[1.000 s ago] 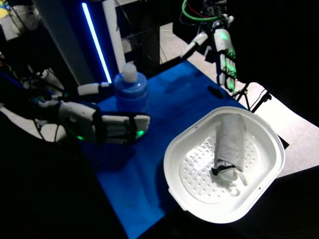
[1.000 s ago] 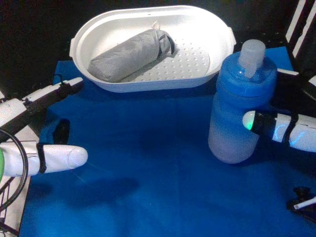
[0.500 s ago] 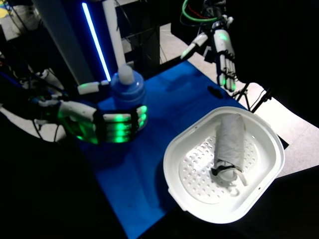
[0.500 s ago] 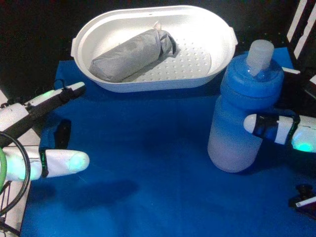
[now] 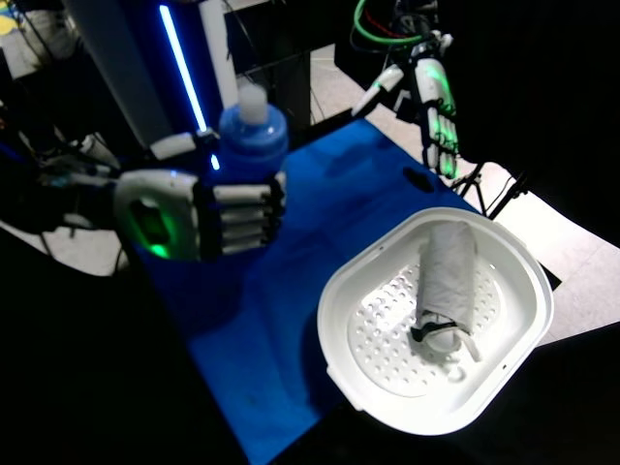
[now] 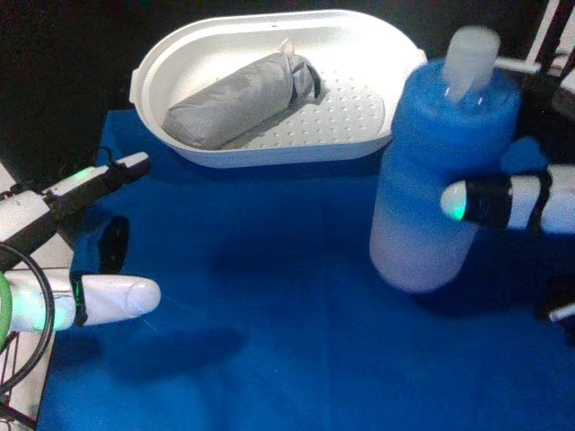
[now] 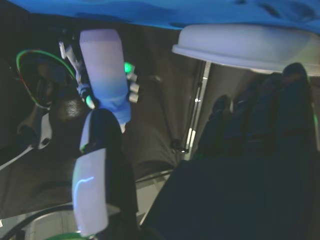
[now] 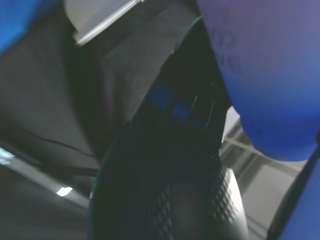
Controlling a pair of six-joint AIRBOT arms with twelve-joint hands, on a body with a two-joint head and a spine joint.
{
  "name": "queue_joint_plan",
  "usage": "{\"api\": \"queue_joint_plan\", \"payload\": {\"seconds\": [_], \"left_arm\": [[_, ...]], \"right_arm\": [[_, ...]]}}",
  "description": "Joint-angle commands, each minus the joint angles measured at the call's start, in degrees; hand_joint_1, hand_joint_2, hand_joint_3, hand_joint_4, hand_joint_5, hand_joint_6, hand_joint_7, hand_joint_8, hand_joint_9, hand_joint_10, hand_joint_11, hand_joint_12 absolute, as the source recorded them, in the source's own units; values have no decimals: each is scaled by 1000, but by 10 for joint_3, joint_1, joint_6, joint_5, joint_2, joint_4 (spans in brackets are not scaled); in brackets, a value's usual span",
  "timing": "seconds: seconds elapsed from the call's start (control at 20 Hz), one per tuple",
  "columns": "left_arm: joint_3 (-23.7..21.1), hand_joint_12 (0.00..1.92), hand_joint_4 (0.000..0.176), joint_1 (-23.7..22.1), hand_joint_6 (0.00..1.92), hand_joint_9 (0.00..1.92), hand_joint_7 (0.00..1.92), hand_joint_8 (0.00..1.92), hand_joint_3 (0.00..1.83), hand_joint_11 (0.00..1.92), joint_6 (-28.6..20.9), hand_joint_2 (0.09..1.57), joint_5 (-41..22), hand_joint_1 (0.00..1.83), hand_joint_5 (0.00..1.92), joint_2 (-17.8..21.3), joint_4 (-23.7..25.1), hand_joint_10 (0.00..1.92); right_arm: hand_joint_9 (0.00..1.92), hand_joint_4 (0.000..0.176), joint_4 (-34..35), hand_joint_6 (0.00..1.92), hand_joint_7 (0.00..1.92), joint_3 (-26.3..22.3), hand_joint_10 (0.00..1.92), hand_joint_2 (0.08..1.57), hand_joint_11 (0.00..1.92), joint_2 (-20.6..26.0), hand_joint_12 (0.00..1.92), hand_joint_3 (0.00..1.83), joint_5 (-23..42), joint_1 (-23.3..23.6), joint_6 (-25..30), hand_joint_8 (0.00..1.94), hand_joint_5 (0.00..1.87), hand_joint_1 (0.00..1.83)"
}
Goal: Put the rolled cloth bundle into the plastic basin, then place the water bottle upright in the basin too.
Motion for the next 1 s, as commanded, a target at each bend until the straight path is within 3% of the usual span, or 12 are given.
{"api": "queue_joint_plan", "payload": {"seconds": [0.0, 0.1, 0.15, 0.35, 0.45, 0.55, 0.65, 0.7, 0.75, 0.85, 0.9, 0.95], "left_arm": [[0, 34, 138, -3, 5, 5, 25, 1, 0, 48, -7, 844, -70, 537, 74, -3, -3, 2], [0, 36, 150, -3, 0, 6, 20, 0, 0, 52, -7, 842, -70, 537, 67, -4, -3, 1], [0, 45, 175, -3, 0, 5, 18, 1, 2, 71, -7, 847, -70, 562, 61, -4, -3, 1], [0, 43, 176, -3, 0, 16, 30, 4, 4, 62, -8, 857, -70, 557, 58, -5, -3, 4], [0, 52, 176, -2, 0, 17, 29, 2, 2, 81, -8, 855, -70, 551, 53, -6, -3, 3], [0, 48, 176, -1, 0, 16, 26, 0, 1, 68, -9, 853, -69, 569, 47, -7, -2, 2], [2, 51, 176, -1, 0, 25, 31, 2, 0, 73, -11, 848, -68, 564, 46, -8, -1, 4], [3, 48, 176, -1, 0, 21, 28, 2, 0, 65, -13, 850, -68, 559, 45, -9, -1, 2], [3, 50, 175, -1, 0, 17, 19, 0, 0, 69, -14, 842, -68, 553, 42, -9, 0, 0], [4, 35, 176, -1, 0, 3, 4, 0, 0, 32, -16, 842, -70, 528, 34, -9, 2, 0], [5, 38, 176, -1, 1, 0, 2, 1, 0, 36, -18, 844, -71, 509, 29, -9, 2, 0], [7, 41, 176, -1, 0, 5, 6, 2, 1, 41, -20, 848, -72, 491, 29, -8, 4, 2]], "right_arm": [[992, 0, 7, 1492, 879, 0, 1598, 1287, 944, 3, 1678, 1, 86, 13, 8, 1390, 661, 1070], [977, 0, 2, 1516, 862, 1, 1566, 1299, 938, 12, 1620, 2, 86, 35, -3, 1390, 642, 1063], [960, 0, 2, 1517, 866, 4, 1560, 1302, 913, 13, 1618, 0, 86, 48, -9, 1390, 638, 1061], [898, 0, 3, 1445, 802, 28, 1600, 1281, 845, 4, 1645, 1, 71, 98, -15, 1493, 574, 1173], [777, 0, 3, 1572, 636, 45, 1667, 1335, 792, -9, 1737, 4, 37, 134, -33, 1609, 531, 1151], [821, 0, 8, 1448, 793, 69, 1622, 1287, 833, -26, 1733, 0, 14, 158, -33, 1501, 561, 1175], [829, 0, 18, 1447, 825, 88, 1520, 1190, 721, -39, 1619, 0, -1, 173, -35, 1319, 633, 1303], [820, 0, 26, 1444, 841, 96, 1508, 1193, 688, -45, 1607, 1, -8, 179, -39, 1315, 628, 1271], [824, 0, 36, 1392, 834, 106, 1506, 1247, 692, -52, 1636, 2, -16, 186, -45, 1297, 727, 1095], [807, 0, 51, 1434, 796, 127, 1604, 1266, 661, -68, 1692, 2, -30, 197, -46, 1361, 697, 1084], [797, 0, 57, 1408, 773, 138, 1603, 1208, 633, -74, 1642, 0, -42, 203, -46, 1398, 579, 1283], [808, 0, 61, 1459, 778, 146, 1640, 1202, 636, -79, 1657, 0, -56, 208, -50, 1510, 572, 1287]]}}
